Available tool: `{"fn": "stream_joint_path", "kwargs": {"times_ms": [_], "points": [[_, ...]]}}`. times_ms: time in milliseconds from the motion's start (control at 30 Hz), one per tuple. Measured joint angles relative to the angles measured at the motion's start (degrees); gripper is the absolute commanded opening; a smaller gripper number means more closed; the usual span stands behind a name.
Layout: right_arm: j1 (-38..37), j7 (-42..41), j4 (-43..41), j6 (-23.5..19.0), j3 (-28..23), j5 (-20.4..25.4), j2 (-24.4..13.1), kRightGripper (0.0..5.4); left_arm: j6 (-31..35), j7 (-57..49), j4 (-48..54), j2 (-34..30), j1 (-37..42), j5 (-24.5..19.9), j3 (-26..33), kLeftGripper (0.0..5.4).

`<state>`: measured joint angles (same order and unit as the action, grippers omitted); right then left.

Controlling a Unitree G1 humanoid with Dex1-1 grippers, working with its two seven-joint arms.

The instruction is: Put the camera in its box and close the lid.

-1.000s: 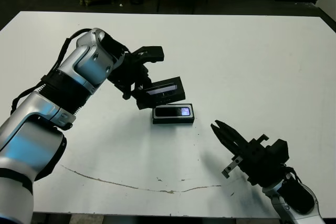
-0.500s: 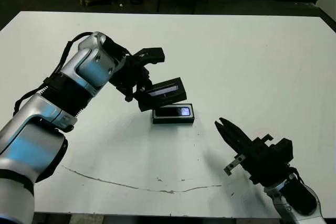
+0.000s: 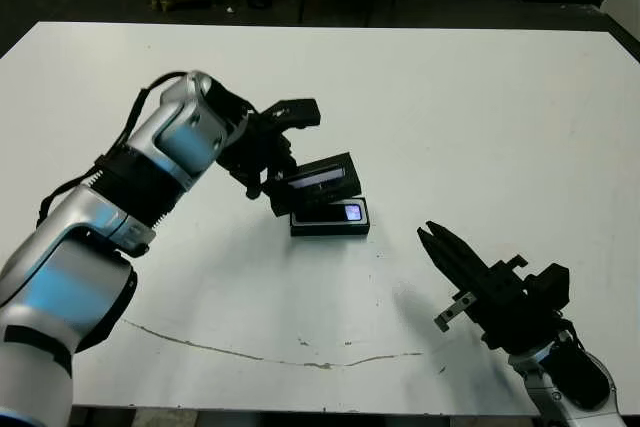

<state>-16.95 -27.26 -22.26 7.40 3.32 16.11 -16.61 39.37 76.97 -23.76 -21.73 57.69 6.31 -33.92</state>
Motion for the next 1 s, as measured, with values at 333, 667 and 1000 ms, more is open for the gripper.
{"fn": "stream_joint_path", "kwargs": {"times_ms": [333,667,1000], "points": [[0.1,-0.1,0.0,-0.1,-0.1,1.0,0.0,0.00,1.3,-0.4,-0.9,1.7,0.0,0.0,-0.7,2.27],[0.1,0.1,-0.7,-0.8,-0.1,0.8,0.0,0.00,1.5,-0.4,-1.5,2.2,0.0,0.2,-1.4,2.27],[-0.3,0.1,-0.8,-0.9,-0.1,0.8,0.0,0.00,-0.9,-0.6,-2.7,2.5,0.0,0.2,-1.5,2.27]]}}
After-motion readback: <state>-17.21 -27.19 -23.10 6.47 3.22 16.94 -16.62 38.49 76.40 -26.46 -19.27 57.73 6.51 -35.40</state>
